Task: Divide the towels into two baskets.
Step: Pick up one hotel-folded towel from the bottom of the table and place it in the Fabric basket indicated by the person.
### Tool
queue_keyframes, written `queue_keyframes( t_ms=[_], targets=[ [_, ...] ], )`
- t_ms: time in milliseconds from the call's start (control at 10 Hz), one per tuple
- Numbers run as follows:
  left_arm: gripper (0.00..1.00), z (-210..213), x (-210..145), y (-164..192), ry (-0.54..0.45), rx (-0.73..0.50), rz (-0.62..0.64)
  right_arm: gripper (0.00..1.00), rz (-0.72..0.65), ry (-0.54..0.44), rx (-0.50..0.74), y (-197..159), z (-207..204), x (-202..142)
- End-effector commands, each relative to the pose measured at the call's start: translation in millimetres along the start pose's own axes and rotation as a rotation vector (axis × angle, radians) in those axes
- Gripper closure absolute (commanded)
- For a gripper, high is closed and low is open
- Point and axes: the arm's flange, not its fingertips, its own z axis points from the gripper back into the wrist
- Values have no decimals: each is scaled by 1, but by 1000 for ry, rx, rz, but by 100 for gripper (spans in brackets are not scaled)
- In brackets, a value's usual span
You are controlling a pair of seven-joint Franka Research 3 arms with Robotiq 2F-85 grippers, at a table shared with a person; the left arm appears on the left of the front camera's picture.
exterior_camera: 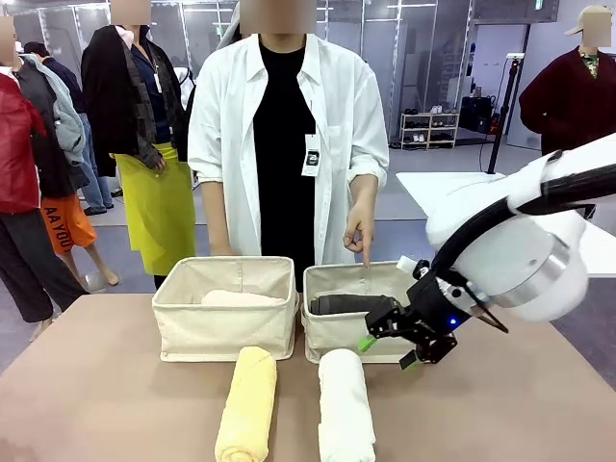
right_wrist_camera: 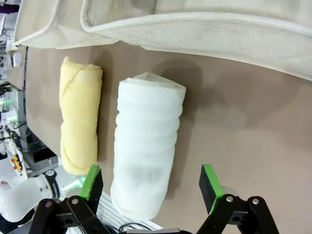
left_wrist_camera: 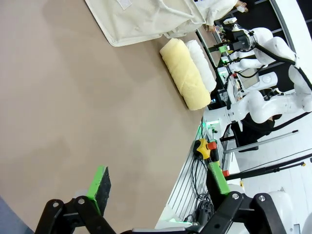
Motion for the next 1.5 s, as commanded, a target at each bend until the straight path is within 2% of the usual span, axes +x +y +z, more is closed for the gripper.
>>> queue_keyframes(
  t_ms=[0, 300, 800, 1100, 1200, 1300, 1400],
  targets=[
    [0, 2, -3, -5, 5, -3, -1, 0, -16, 7, -57, 21, -22, 8],
    [0, 2, -3, -5, 5, -3, -1, 0, -5, 59, -87, 35, -51, 5],
    [0, 2, -3, -5, 5, -3, -1, 0, -15, 29, -158, 41, -85, -5],
    [0, 2, -3, -5, 5, -3, -1, 0, 26, 48, -211, 39, -93, -7],
    [0, 2, -3, -5, 5, -3, -1, 15, 54, 57, -214, 36, -91, -11],
    [0, 2, -3, -5, 5, -3, -1, 20, 68, 50, -244, 34, -91, -13],
    [0, 2, -3, -5, 5, -3, -1, 20, 69, 53, -239, 32, -91, -16]
  ],
)
